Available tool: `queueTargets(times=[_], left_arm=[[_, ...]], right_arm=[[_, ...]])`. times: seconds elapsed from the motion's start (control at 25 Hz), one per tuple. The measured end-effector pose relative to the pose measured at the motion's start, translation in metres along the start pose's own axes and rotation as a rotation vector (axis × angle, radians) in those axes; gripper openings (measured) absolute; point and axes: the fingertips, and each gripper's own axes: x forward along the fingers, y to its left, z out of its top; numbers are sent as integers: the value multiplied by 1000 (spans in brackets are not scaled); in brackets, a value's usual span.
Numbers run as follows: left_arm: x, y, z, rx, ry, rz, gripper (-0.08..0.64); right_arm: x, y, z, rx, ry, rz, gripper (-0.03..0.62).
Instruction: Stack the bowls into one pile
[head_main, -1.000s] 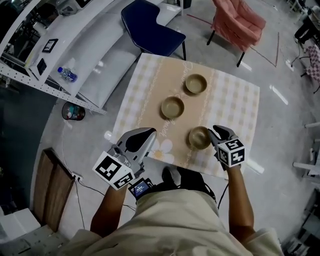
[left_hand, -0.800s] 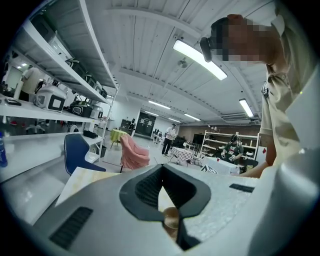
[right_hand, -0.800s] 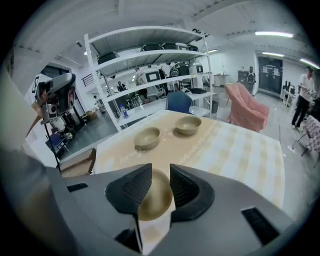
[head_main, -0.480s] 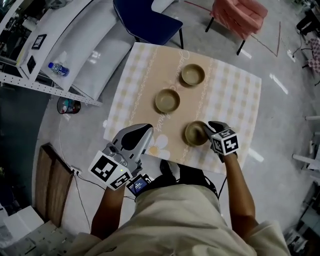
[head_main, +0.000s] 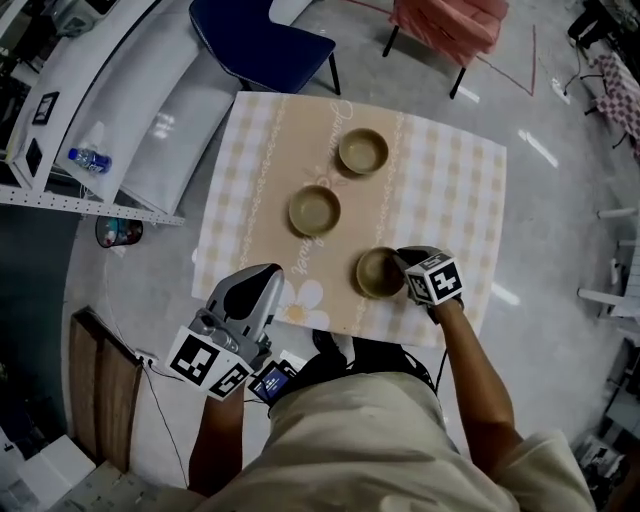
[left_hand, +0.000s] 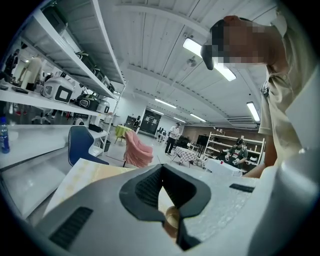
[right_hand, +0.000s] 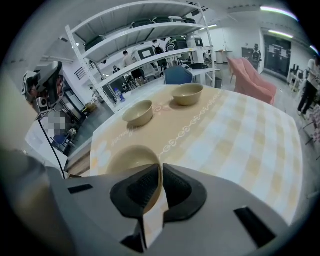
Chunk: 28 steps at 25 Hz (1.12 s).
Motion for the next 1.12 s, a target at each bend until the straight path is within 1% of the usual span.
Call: queueTargets(times=[0.16,0.36,0.6,0.88,1.04,1.12], left_arm=[[-1,6,0,-11,-8,7,6],[-9,15,-2,-27,-17,24,6],[-19,21,-5,-37,-27,42,6],[-33,32,-5,-49,-44,74,5],[-40,39,-5,-56,-49,97,5],[-42,42,-5,-60,-50,107,6]], right_arm=[[-1,0,3,30,9,17,14],[-5,8,15,42,10,29,12],[-10,22,57,15,-54,61,12],[-10,45,115,5,-119,124,12],[-1,49,139,-23,-134,133,12],[4,52,148,-21,-136,145,12]])
